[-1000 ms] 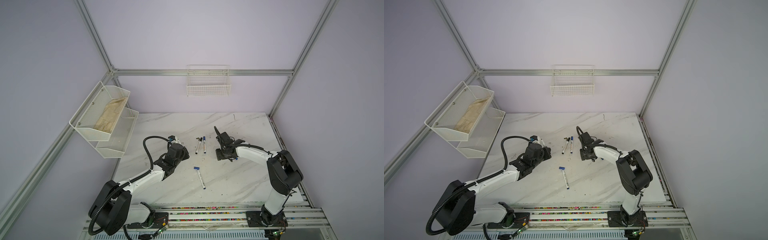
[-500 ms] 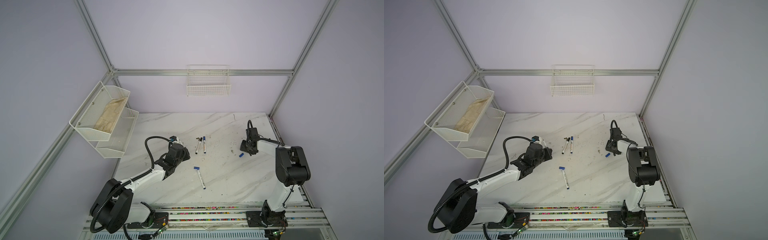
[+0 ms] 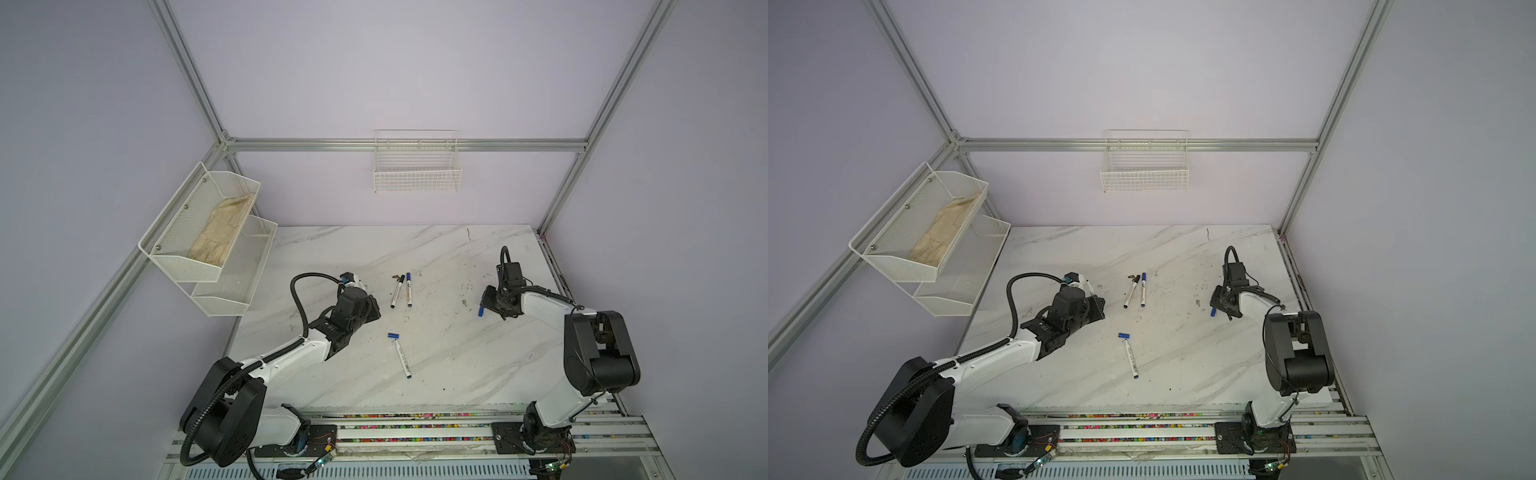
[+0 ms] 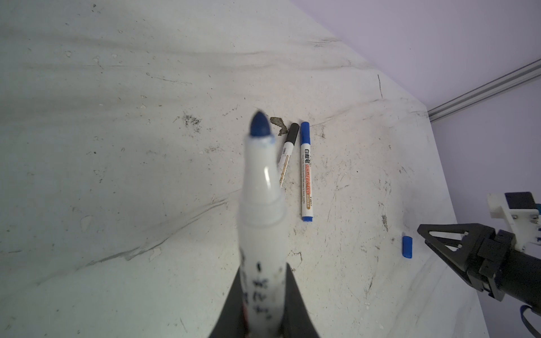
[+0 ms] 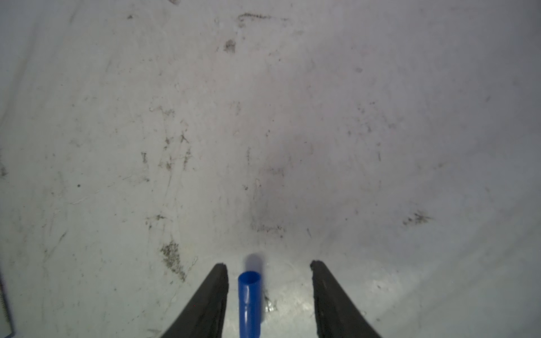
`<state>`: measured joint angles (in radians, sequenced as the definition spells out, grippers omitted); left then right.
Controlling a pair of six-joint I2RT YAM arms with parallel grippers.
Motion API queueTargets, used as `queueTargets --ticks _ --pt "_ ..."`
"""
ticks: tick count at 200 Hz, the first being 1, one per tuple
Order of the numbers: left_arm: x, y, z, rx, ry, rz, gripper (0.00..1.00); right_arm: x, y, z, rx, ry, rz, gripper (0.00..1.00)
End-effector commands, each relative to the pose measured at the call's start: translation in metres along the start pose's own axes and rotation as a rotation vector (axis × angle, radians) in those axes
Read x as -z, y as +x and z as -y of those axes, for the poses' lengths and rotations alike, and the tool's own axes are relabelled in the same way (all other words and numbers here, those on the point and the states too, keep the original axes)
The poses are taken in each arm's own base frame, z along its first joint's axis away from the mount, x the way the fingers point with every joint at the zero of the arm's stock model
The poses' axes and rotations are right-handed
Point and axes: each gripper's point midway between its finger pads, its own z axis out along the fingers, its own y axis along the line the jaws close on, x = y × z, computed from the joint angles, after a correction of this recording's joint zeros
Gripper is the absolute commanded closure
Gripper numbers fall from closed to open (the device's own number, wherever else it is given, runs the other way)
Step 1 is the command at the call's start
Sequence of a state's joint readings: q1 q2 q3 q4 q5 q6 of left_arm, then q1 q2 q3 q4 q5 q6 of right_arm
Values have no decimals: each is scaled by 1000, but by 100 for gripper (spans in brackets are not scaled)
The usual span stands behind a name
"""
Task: Insert the pens into the pen caps
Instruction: 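Move the right gripper over a loose blue cap on the table, then grasp the blue cap upright with the right gripper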
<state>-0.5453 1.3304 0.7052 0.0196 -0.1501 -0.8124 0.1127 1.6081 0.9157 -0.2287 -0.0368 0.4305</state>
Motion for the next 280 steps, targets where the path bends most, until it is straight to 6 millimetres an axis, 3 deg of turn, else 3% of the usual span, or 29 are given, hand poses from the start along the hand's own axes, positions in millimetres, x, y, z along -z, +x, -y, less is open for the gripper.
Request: queueTargets --ticks 1,73,109,177,220,280 --pt "4 -24 25 26 66 48 100 10 9 -1 -27 -25 -26 51" --pt "1 -24 33 30 83 39 100 -13 33 -17 45 -40 -100 54" --pt "3 -23 32 31 80 43 100 -20 60 -42 207 -25 -138 55" --pt "-2 -19 36 27 83 23 100 -13 109 -104 495 -150 -181 57" --pt "-5 -19 41 28 87 18 100 -19 112 -94 493 -65 -171 58" --pt "-7 -20 47 21 95 16 100 -30 88 -76 373 31 -154 58"
